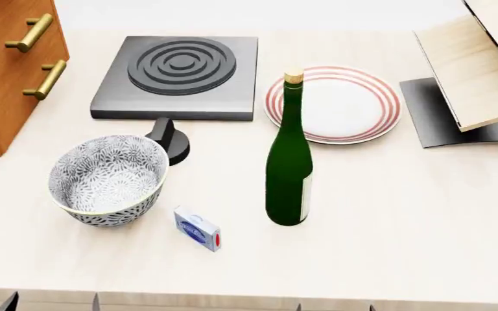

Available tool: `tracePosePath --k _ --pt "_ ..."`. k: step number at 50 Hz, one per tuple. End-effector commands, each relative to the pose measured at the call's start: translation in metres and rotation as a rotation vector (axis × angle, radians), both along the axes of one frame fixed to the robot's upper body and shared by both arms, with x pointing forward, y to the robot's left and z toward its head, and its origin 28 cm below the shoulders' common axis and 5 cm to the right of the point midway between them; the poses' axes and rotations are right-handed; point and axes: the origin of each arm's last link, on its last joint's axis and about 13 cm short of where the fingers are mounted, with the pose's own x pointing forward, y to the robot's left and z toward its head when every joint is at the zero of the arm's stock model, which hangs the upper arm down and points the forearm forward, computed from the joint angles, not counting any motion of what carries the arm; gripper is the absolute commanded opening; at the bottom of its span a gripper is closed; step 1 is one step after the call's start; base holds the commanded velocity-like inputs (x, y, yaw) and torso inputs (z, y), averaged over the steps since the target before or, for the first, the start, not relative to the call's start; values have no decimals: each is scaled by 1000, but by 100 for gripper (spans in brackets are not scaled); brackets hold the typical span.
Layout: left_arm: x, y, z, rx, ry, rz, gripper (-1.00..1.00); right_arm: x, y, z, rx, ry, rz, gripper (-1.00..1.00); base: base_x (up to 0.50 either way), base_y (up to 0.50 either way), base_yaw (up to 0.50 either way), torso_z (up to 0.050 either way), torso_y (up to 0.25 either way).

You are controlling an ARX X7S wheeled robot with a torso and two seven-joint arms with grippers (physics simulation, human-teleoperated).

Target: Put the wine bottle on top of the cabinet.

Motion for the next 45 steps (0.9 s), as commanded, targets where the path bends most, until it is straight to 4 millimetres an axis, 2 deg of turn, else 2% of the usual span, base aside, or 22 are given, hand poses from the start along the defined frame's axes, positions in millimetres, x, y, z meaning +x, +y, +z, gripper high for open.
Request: tracePosePath --k 1,4,6,11,16,26,27,33,38,39,40,45 --pt "-1 0 0 -15 -4 -14 100 0 0 -2 -5 14 -4 100 0 0 0 0 0" --pt "-1 0 1 -17 -9 -12 100 0 0 -2 10 23 -6 100 0 0 0 0 0" --pt "0 0 2 42 -26 -1 100 -1 0 -1 6 27 -10 100 0 0 0 0 0" --pt "0 1 3 16 -21 -1 100 0 0 0 4 25 -22 100 0 0 0 0 0" --pt "0 1 7 21 -36 4 100 0 -2 7 11 10 -40 100 0 0 0 0 0" --pt "-3 3 30 12 -101 18 100 -2 -6 32 24 -36 -82 100 0 0 0 0 0" --pt "-4 3 37 -46 -112 13 100 -2 -6 36 23 -42 -81 100 0 0 0 0 0" --pt "-7 2 56 -31 -162 -1 100 -4 -4 51 31 -82 -71 100 0 0 0 0 0" --pt "-13 1 86 3 -256 2 100 -9 -3 78 40 -152 -55 100 0 0 0 0 0" --pt "-13 1 87 3 -256 2 100 -9 -3 79 40 -152 -55 100 0 0 0 0 0" --pt "-16 0 96 2 -282 -2 100 -11 -2 87 41 -171 -52 100 0 0 0 0 0" --pt "-24 -1 117 13 -338 -5 100 -17 2 108 46 -234 -23 100 0 0 0 0 0"
